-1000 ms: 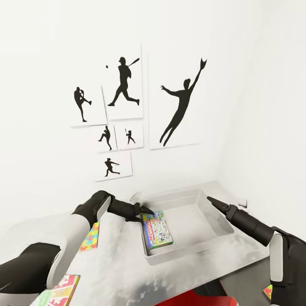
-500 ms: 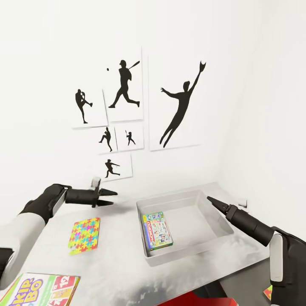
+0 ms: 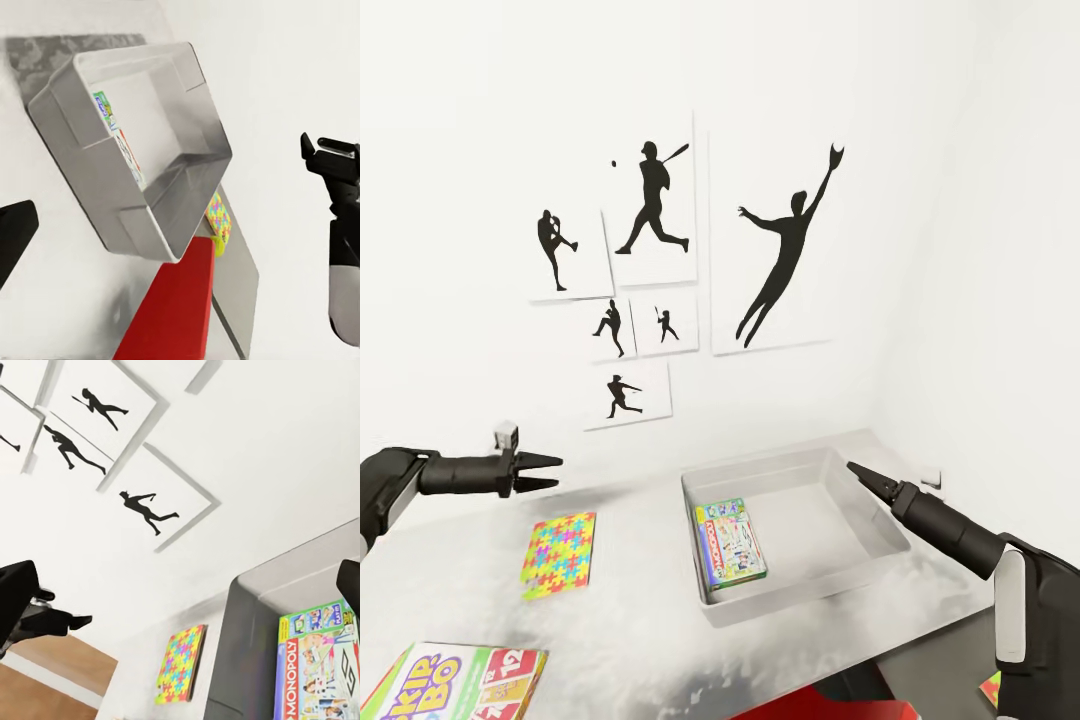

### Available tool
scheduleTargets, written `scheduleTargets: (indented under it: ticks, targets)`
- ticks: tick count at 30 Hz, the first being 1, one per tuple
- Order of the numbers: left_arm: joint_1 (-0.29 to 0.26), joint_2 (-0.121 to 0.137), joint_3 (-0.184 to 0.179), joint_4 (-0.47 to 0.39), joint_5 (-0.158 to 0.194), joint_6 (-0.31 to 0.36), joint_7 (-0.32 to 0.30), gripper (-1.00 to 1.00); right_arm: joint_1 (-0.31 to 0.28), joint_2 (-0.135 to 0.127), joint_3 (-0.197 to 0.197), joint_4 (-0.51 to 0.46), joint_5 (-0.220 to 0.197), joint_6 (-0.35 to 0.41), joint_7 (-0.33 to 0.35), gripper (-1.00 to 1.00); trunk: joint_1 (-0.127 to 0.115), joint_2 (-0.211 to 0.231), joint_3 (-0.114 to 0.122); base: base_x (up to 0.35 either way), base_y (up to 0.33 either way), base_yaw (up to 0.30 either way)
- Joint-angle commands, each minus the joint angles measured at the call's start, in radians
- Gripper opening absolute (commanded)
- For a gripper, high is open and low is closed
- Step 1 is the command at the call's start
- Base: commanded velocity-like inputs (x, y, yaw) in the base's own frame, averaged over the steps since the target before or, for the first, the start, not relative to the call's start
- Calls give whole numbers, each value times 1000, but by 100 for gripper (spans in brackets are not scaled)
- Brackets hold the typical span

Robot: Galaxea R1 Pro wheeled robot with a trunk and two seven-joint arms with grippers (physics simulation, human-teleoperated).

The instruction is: Put all the toys in the child's room - the three board games (two on the bed and one on the table), the two jigsaw puzzles on the table, and the tennis ball on the table - inside the toy box on the table in the child's room.

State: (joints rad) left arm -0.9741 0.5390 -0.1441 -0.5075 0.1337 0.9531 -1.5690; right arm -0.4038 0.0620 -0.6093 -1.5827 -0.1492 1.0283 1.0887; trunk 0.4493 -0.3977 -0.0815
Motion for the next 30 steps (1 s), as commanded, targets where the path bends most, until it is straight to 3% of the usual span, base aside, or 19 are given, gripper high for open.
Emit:
scheduleTargets:
  ticks: [1, 6, 10, 15, 19, 30]
  targets:
    - [15, 6, -8, 1, 9, 7, -2, 100, -1, 1, -2, 0, 2, 4, 5, 100, 1, -2, -2, -5, 0, 0]
    - [78, 17, -7, 3, 9, -13, -2, 100, -1, 1, -2, 0, 2, 3, 22, 100, 1, -2, -2, -90, 0, 0]
    - [128, 23, 3, 4, 19, -91, -2, 100, -1, 1, -2, 0, 2, -1, 43, 100, 1, -2, -2, -131, 0, 0]
    - [144, 34, 79, 5, 61, -121, -2, 100, -1, 5, -1, 0, 3, -5, 48, 100, 1, -2, -2, -34, 0, 0]
    - [150, 47, 124, 6, 73, -128, -2, 100, -1, 10, 0, 0, 3, -9, 49, 100, 1, -2, -2, -8, 0, 0]
    - [152, 70, 142, 6, 77, -128, -2, 100, -1, 14, 13, 0, 7, -15, 44, 100, 1, -2, -2, -1, 0, 0]
